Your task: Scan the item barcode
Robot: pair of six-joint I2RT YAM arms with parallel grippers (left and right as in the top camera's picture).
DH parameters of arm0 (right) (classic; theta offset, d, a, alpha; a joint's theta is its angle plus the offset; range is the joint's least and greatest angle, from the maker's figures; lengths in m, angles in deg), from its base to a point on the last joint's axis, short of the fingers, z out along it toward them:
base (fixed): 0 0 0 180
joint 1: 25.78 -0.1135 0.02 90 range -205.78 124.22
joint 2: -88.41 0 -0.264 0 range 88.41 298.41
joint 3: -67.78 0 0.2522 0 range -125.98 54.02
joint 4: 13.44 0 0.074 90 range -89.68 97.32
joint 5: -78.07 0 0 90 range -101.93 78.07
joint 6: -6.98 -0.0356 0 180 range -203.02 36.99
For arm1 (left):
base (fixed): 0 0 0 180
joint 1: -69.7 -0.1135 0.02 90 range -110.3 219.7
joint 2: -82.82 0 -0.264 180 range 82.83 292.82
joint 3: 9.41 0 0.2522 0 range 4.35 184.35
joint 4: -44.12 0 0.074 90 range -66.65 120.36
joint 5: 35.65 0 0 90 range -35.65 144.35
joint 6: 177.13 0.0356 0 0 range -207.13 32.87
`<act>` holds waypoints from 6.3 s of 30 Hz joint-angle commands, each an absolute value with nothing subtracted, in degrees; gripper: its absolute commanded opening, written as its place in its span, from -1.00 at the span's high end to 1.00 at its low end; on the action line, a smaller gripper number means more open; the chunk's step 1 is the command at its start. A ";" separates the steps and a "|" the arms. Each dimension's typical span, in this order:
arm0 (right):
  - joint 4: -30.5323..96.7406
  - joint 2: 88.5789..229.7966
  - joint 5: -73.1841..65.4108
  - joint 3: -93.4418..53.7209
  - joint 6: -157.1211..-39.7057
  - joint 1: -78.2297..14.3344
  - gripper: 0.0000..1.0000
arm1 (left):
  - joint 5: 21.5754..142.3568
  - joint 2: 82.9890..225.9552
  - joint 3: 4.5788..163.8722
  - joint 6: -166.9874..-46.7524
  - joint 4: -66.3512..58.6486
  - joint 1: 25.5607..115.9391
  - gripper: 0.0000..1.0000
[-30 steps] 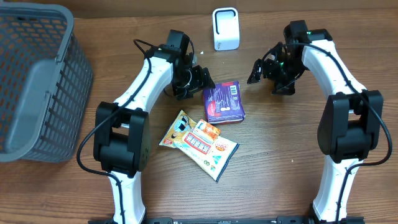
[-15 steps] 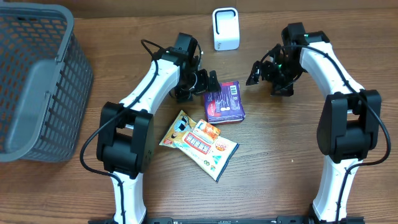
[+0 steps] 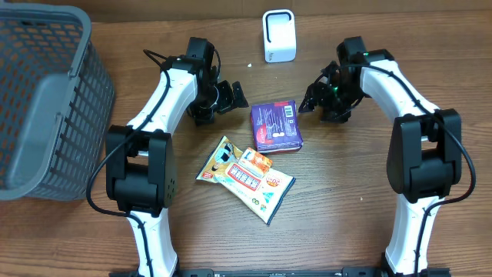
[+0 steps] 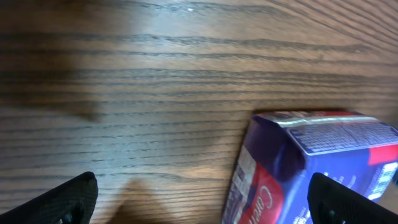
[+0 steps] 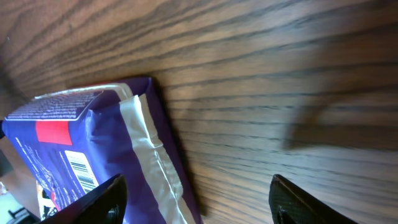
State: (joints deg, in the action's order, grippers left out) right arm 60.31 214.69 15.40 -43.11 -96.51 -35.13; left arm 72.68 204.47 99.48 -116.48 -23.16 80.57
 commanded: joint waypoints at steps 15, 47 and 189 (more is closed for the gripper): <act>58.69 213.69 27.34 -38.34 -94.72 -34.65 -0.44 | 67.30 204.43 99.04 -119.93 -25.98 81.06 -1.00; 57.62 213.69 33.91 -38.19 -88.97 -34.82 -0.28 | 67.26 204.43 99.00 -118.86 -25.09 84.36 -0.71; 54.78 213.69 29.26 -38.19 -89.17 -34.78 -1.00 | 67.26 204.43 99.00 -118.42 -25.06 84.36 -0.99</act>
